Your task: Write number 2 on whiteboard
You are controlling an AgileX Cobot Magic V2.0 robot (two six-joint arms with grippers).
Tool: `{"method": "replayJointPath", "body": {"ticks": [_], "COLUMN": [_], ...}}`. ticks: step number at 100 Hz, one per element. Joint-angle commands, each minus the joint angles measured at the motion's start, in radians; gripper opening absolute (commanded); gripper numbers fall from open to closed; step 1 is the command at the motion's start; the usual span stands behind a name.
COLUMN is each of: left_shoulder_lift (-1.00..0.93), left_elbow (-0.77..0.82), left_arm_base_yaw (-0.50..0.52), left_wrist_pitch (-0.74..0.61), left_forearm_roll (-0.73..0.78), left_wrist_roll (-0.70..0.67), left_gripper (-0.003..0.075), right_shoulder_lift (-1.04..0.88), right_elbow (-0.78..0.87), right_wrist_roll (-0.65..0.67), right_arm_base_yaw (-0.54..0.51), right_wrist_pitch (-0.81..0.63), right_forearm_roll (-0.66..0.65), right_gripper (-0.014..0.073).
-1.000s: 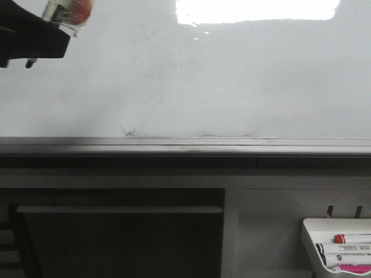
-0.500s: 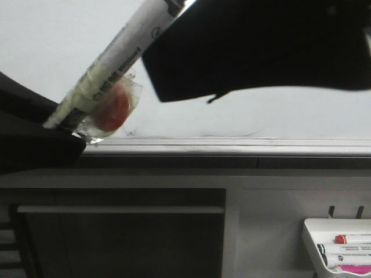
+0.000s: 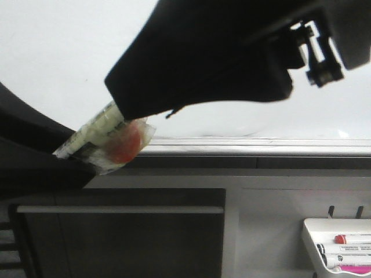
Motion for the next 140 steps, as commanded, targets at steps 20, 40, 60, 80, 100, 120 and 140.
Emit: {"method": "replayJointPath", "body": {"ticks": [20, 40, 60, 80, 100, 120, 140], "left_shoulder_lift": [-0.009, -0.087, -0.238, -0.338, -0.343, -0.343, -0.343], "left_elbow": [-0.027, -0.049, -0.07, -0.07, -0.07, -0.07, -0.07], "left_arm_base_yaw": [-0.008, 0.052, 0.23, 0.363, 0.387, 0.387, 0.387], "left_wrist_pitch": [-0.078, -0.038, 0.06, 0.019, -0.071, -0.111, -0.128], "left_forearm_roll": [-0.007, -0.018, -0.244, -0.301, -0.403, -0.447, -0.447], "left_wrist_roll": [-0.006, -0.006, -0.008, -0.008, -0.008, -0.01, -0.01], "left_gripper": [-0.0007, 0.0221, 0.0368, 0.0231, -0.0019, -0.0019, -0.0019], "right_shoulder_lift": [-0.012, -0.014, 0.014, 0.108, 0.204, 0.292, 0.314], "right_elbow": [-0.035, -0.051, -0.153, -0.271, -0.36, -0.422, -0.479], "right_wrist_roll": [-0.011, -0.019, -0.019, -0.019, -0.019, -0.019, -0.019], "right_arm_base_yaw": [-0.001, -0.016, -0.116, -0.237, -0.283, -0.303, -0.376], "right_wrist_pitch": [-0.029, -0.051, -0.055, -0.051, -0.038, -0.042, -0.022], "right_forearm_roll": [0.003, -0.063, -0.063, -0.063, -0.094, -0.121, -0.125], "right_gripper": [-0.0071, -0.0071, -0.0071, -0.0071, -0.007, -0.0067, -0.0067]}}
